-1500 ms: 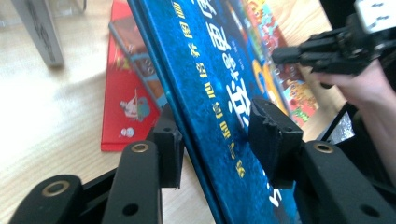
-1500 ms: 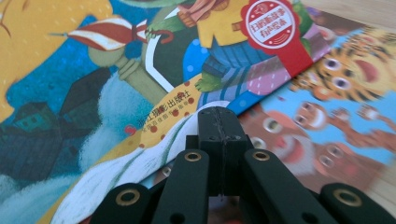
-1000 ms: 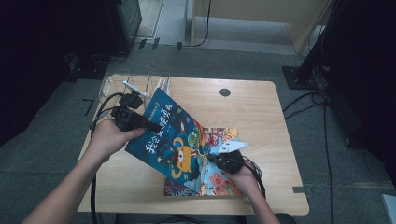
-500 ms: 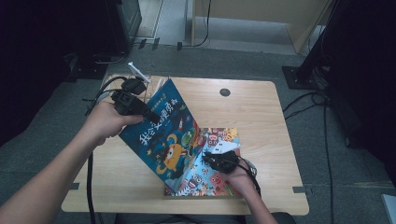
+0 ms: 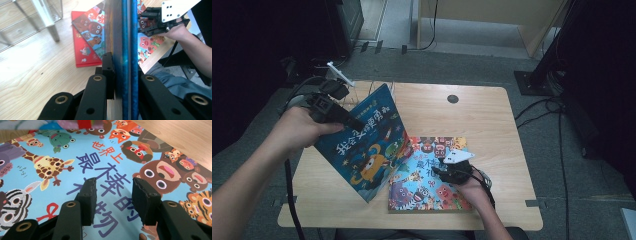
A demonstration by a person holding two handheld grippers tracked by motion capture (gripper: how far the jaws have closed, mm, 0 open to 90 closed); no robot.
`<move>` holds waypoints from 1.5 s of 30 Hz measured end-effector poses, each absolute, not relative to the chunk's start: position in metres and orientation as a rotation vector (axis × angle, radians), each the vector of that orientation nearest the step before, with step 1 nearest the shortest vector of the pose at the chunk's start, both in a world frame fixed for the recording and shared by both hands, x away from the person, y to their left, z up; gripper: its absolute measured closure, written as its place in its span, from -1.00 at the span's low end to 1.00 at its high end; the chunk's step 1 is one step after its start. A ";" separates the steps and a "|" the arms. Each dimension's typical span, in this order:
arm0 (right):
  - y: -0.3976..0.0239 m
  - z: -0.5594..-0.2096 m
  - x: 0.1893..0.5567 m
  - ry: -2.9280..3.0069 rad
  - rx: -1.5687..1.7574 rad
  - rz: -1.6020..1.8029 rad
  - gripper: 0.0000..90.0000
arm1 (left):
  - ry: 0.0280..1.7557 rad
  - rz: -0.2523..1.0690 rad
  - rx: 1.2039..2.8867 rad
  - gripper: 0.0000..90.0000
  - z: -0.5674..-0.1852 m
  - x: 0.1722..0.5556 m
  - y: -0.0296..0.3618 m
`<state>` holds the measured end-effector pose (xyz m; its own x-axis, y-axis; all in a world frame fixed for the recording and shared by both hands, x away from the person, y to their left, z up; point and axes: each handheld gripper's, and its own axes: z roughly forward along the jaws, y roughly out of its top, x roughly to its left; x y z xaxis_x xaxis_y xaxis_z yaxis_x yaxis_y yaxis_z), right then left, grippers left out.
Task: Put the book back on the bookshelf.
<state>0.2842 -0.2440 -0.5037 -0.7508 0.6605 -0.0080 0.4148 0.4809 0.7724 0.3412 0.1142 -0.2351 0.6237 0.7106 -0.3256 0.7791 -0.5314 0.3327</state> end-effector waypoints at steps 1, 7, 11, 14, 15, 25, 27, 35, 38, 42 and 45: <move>-0.244 -0.504 0.284 2.424 0.912 1.144 0.22 | 1.183 -0.202 2.400 0.83 -0.234 0.340 0.118; -0.246 -0.504 0.285 2.411 0.933 1.131 0.14 | 1.234 -0.156 2.380 0.83 -0.229 0.333 0.141; -0.246 -0.504 0.287 2.405 0.936 1.135 0.11 | 1.270 -0.138 2.366 0.83 -0.229 0.330 0.155; -0.247 -0.504 0.288 2.408 0.954 1.143 0.10 | 1.299 -0.126 2.358 0.83 -0.230 0.328 0.164; -0.247 -0.504 0.288 2.410 0.955 1.146 0.10 | 1.305 -0.123 2.356 0.83 -0.230 0.327 0.166; -0.249 -0.504 0.292 2.429 0.954 1.149 0.07 | 1.392 -0.097 2.288 0.83 -0.232 0.321 0.200; -0.249 -0.504 0.293 2.431 0.947 1.151 0.09 | 1.417 -0.090 2.266 0.82 -0.233 0.320 0.208; -0.250 -0.504 0.296 2.439 0.940 1.152 0.09 | 1.496 -0.087 2.193 0.82 -0.234 0.317 0.236; -0.249 -0.504 0.296 2.436 0.943 1.156 0.09 | 1.520 -0.081 2.180 0.82 -0.233 0.316 0.244; -0.249 -0.504 0.296 2.438 0.945 1.156 0.09 | 1.571 -0.077 2.148 0.82 -0.233 0.321 0.258; -0.249 -0.504 0.296 2.439 0.945 1.155 0.09 | 1.615 -0.061 2.121 0.82 -0.234 0.326 0.268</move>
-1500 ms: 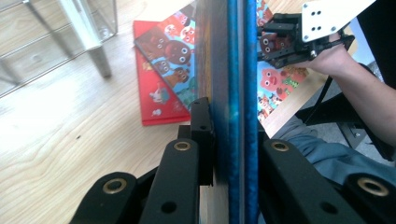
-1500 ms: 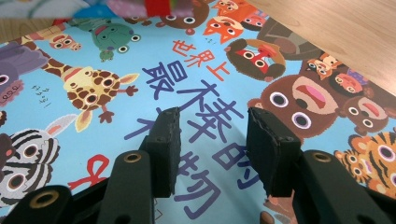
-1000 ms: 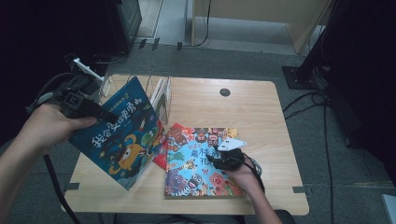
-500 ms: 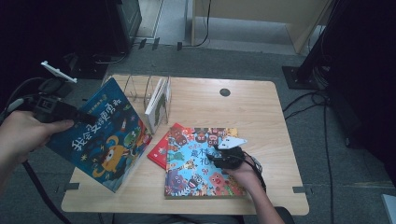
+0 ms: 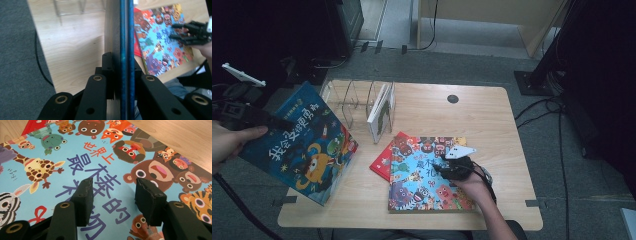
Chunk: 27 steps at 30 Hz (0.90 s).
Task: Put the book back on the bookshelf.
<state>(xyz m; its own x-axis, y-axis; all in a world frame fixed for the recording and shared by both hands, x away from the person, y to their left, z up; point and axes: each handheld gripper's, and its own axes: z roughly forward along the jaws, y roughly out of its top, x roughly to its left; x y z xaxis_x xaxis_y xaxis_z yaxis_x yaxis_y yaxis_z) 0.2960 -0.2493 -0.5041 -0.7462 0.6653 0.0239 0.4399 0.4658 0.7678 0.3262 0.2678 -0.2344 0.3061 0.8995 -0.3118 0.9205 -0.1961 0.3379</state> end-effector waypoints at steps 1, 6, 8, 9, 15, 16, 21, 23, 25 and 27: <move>-0.249 -0.504 0.296 2.439 0.945 1.155 0.09 | 1.629 -0.053 2.115 0.82 -0.235 0.329 0.271; -0.249 -0.504 0.296 2.438 0.943 1.153 0.09 | 1.689 -0.012 2.078 0.82 -0.234 0.341 0.280; -0.249 -0.504 0.296 2.437 0.944 1.153 0.09 | 1.708 -0.008 2.066 0.81 -0.234 0.348 0.283; -0.249 -0.504 0.296 2.439 0.946 1.154 0.09 | 1.713 -0.006 2.059 0.82 -0.233 0.350 0.283; -0.249 -0.504 0.296 2.436 0.944 1.154 0.09 | 1.752 -0.002 2.012 0.82 -0.232 0.369 0.285; -0.249 -0.504 0.296 2.436 0.944 1.154 0.09 | 1.752 -0.002 2.012 0.82 -0.232 0.369 0.285; -0.249 -0.504 0.296 2.435 0.943 1.154 0.09 | 1.790 0.009 1.943 0.81 -0.231 0.386 0.292; -0.249 -0.504 0.296 2.434 0.944 1.154 0.09 | 1.795 0.010 1.932 0.81 -0.231 0.391 0.293; -0.248 -0.504 0.298 2.432 0.946 1.153 0.09 | 1.806 0.011 1.915 0.81 -0.232 0.398 0.294; -0.247 -0.504 0.298 2.430 0.951 1.151 0.09 | 1.812 0.016 1.907 0.81 -0.233 0.404 0.293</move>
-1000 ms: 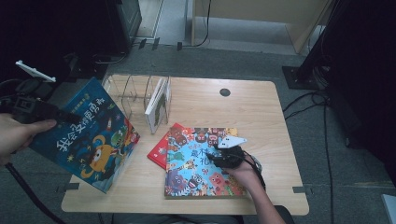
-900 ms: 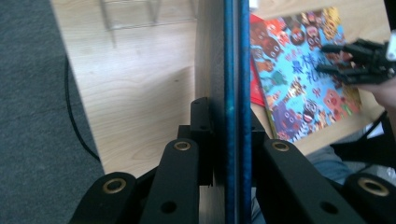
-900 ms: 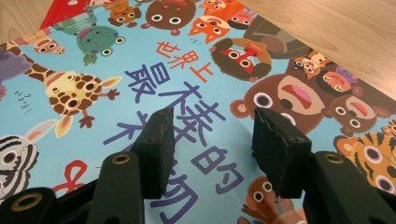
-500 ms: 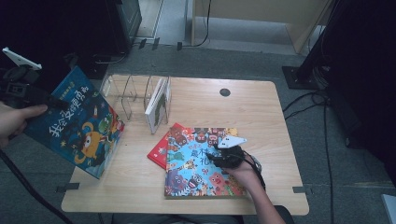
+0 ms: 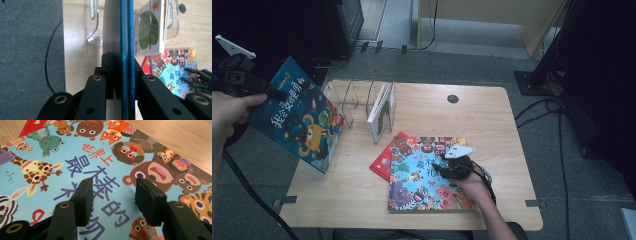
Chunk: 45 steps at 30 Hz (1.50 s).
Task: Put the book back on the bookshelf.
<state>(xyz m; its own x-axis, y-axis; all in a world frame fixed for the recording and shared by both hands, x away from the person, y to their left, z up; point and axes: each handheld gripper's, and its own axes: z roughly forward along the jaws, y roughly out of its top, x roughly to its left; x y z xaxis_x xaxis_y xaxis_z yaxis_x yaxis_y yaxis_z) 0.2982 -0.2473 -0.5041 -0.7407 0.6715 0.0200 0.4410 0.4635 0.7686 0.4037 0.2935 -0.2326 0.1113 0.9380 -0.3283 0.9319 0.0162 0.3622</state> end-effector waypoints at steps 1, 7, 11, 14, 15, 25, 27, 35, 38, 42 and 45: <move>-0.247 -0.504 0.298 2.430 0.953 1.151 0.09 | 1.812 0.020 1.908 0.80 -0.233 0.406 0.293; -0.246 -0.504 0.298 2.422 0.957 1.151 0.09 | 1.825 0.022 1.885 0.81 -0.232 0.427 0.293; -0.246 -0.504 0.297 2.415 0.963 1.147 0.09 | 1.829 0.030 1.874 0.81 -0.234 0.439 0.293; -0.246 -0.504 0.297 2.412 0.968 1.146 0.08 | 1.826 0.033 1.869 0.80 -0.236 0.448 0.292; -0.246 -0.504 0.297 2.410 0.971 1.146 0.08 | 1.827 0.035 1.864 0.80 -0.237 0.451 0.291; -0.244 -0.505 0.293 2.375 1.003 1.129 0.07 | 1.795 0.011 1.836 0.80 -0.251 0.478 0.290; -0.245 -0.505 0.292 2.371 1.011 1.128 0.07 | 1.788 0.002 1.835 0.80 -0.254 0.481 0.289; -0.246 -0.505 0.288 2.362 1.022 1.123 0.06 | 1.772 -0.026 1.818 0.73 -0.257 0.486 0.294; -0.245 -0.505 0.288 2.360 1.019 1.120 0.06 | 1.780 -0.017 1.808 0.56 -0.255 0.483 0.298; -0.246 -0.505 0.288 2.366 1.028 1.125 0.07 | 1.742 -0.015 1.814 0.38 -0.254 0.476 0.308; -0.247 -0.504 0.289 2.372 1.041 1.133 0.08 | 1.723 -0.009 1.798 0.30 -0.252 0.469 0.316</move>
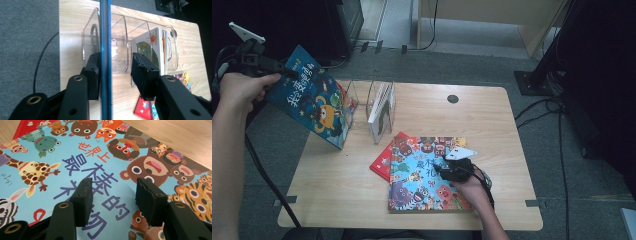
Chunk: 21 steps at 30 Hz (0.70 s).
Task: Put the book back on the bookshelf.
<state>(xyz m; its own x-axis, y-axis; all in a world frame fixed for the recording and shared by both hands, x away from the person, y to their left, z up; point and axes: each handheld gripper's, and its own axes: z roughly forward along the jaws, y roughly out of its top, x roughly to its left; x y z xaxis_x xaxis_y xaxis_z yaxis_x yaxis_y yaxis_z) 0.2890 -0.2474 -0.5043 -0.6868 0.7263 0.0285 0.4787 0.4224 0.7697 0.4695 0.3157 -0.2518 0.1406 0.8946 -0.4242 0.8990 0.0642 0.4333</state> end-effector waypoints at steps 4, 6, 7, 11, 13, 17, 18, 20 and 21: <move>-0.250 -0.504 0.291 2.375 1.070 1.166 0.15 | 1.721 -0.005 1.805 0.25 -0.250 0.461 0.321; -0.252 -0.504 0.291 2.380 1.080 1.175 0.15 | 1.717 -0.009 1.810 0.24 -0.250 0.456 0.321; -0.253 -0.504 0.292 2.380 1.071 1.174 0.15 | 1.715 -0.008 1.808 0.23 -0.250 0.453 0.321; -0.258 -0.501 0.291 2.375 1.067 1.165 0.15 | 1.709 -0.014 1.828 0.18 -0.253 0.441 0.321; -0.261 -0.497 0.292 2.375 1.064 1.155 0.15 | 1.707 -0.019 1.837 0.16 -0.254 0.433 0.319; -0.271 -0.489 0.296 2.345 1.075 1.175 0.16 | 1.706 0.004 1.850 0.11 -0.257 0.417 0.318; -0.273 -0.489 0.297 2.339 1.073 1.175 0.16 | 1.697 0.009 1.853 0.11 -0.258 0.412 0.318; -0.278 -0.487 0.300 2.337 1.089 1.167 0.16 | 1.691 0.010 1.854 0.10 -0.263 0.400 0.320; -0.282 -0.486 0.302 2.333 1.087 1.170 0.16 | 1.691 0.006 1.848 0.10 -0.265 0.395 0.322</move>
